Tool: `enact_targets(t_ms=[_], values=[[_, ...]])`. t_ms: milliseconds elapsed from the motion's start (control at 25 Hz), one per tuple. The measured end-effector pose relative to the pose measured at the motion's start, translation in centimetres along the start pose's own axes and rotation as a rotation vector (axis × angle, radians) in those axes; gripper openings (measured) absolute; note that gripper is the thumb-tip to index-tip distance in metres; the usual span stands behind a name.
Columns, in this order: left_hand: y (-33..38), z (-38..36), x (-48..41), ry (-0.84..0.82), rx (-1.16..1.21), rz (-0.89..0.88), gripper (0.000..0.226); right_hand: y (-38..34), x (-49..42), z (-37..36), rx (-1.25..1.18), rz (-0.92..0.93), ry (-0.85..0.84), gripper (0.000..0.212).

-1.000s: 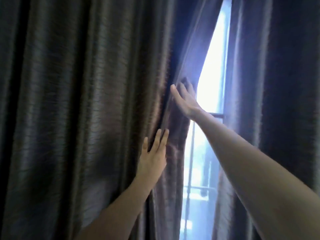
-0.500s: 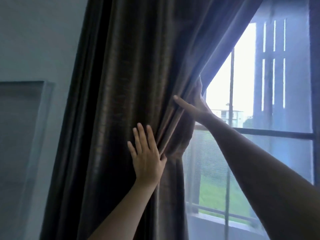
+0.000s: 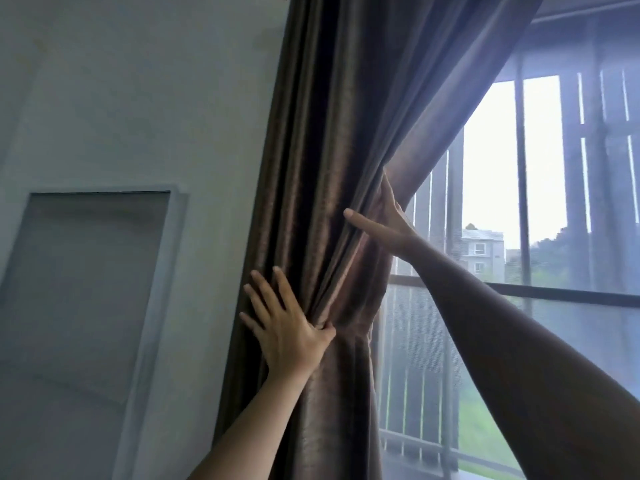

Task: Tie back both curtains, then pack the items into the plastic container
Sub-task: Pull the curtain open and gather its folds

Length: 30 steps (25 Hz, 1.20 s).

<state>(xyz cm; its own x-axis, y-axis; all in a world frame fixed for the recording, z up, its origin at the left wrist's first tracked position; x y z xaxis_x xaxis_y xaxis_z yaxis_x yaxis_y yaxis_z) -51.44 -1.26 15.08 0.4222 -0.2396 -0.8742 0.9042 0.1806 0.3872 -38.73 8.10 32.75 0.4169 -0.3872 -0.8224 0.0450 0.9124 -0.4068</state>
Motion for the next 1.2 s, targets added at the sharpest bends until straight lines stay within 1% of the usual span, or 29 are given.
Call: enact_targets(t_ms=[120, 200, 240, 280, 360, 400, 440, 480, 680, 760, 840, 920, 1000, 1040, 1080, 1120, 1160, 1200], values=[[-4.1, 0.6, -1.4, -0.048, 0.131, 0.115, 0.136, -0.8, -1.7, -2.9, -0.005, -0.009, 0.010, 0.113], [-6.6, 0.5, -2.2, -0.080, 0.345, 0.193, 0.130, -1.2, -2.9, -5.0, 0.005, -0.027, -0.023, 0.114], [-7.5, 0.3, -2.4, -0.098, 0.428, 0.213, 0.122, -1.4, -3.5, -6.1, 0.008, -0.037, -0.038, 0.114], [-8.2, 0.3, -2.6, -0.107, 0.438, 0.201, 0.106, -1.7, -4.0, -7.3, 0.017, -0.046, -0.043, 0.114], [-8.9, 0.7, -3.0, -0.057, 0.342, 0.131, 0.062, -2.0, -5.3, -9.6, 0.029, -0.044, -0.042, 0.111], [-9.0, 1.0, -3.1, -0.044, 0.306, 0.112, 0.046, -2.1, -6.1, -10.7, 0.033, -0.040, -0.049, 0.109], [-9.2, 1.2, -3.2, -0.040, 0.288, 0.097, 0.037, -2.3, -6.8, -11.8, 0.042, -0.042, -0.062, 0.108], [-9.4, 1.3, -3.3, -0.043, 0.277, 0.080, 0.033, -2.4, -7.4, -12.9, 0.049, -0.050, -0.081, 0.107], [-10.2, 1.5, -4.0, -0.037, 0.211, -0.017, 0.028, -3.5, -8.1, -15.8, 0.129, -0.166, -0.206, 0.107], [-10.1, 1.9, -3.8, -0.069, 0.250, -0.064, 0.032, -4.0, -7.5, -15.3, 0.092, -0.170, -0.196, 0.098], [-9.8, 2.2, -3.5, -0.179, 0.495, -0.078, 0.043, -3.6, -7.0, -13.7, -0.006, -0.201, -0.096, 0.081], [-9.3, 3.0, -4.0, -0.261, 0.755, 0.018, 0.059, -3.3, -6.4, -11.1, -0.047, -0.210, 0.013, 0.066], [-9.2, 3.3, -6.2, -0.293, 0.863, 0.114, 0.075, -3.7, -5.8, -8.5, 0.071, -0.174, 0.097, 0.059], [-9.0, 3.3, -7.7, -0.310, 0.901, 0.125, 0.090, -4.1, -5.7, -7.4, 0.131, -0.139, 0.144, 0.058], [-8.5, 3.4, -9.2, -0.328, 0.959, 0.117, 0.089, -4.6, -5.6, -6.4, 0.139, -0.117, 0.190, 0.059], [-7.6, 3.8, -10.6, -0.340, 1.030, 0.098, 0.077, -4.7, -6.0, -5.6, 0.108, -0.100, 0.231, 0.061], [-6.7, 4.0, -12.0, -0.343, 1.061, 0.074, 0.063, -4.8, -6.1, -4.8, 0.033, -0.088, 0.271, 0.066], [-5.7, 4.3, -13.3, -0.345, 1.067, 0.036, 0.054, -4.9, -6.4, -3.8, -0.074, -0.060, 0.315, 0.071]])
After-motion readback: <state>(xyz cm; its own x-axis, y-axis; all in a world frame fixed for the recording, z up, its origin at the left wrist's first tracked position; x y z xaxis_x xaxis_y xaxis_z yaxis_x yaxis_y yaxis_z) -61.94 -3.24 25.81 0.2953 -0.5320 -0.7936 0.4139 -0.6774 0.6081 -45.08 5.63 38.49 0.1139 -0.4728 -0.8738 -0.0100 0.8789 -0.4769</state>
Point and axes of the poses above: each hand's wrist, its own x-axis away from the middle knuckle, its own z-axis out of the back of the hand, y = z × x, the point moved 5 cm from there along -x, towards the middle knuckle, and after that the axes turned 9 degrees about -z, right-handed, at the moved point
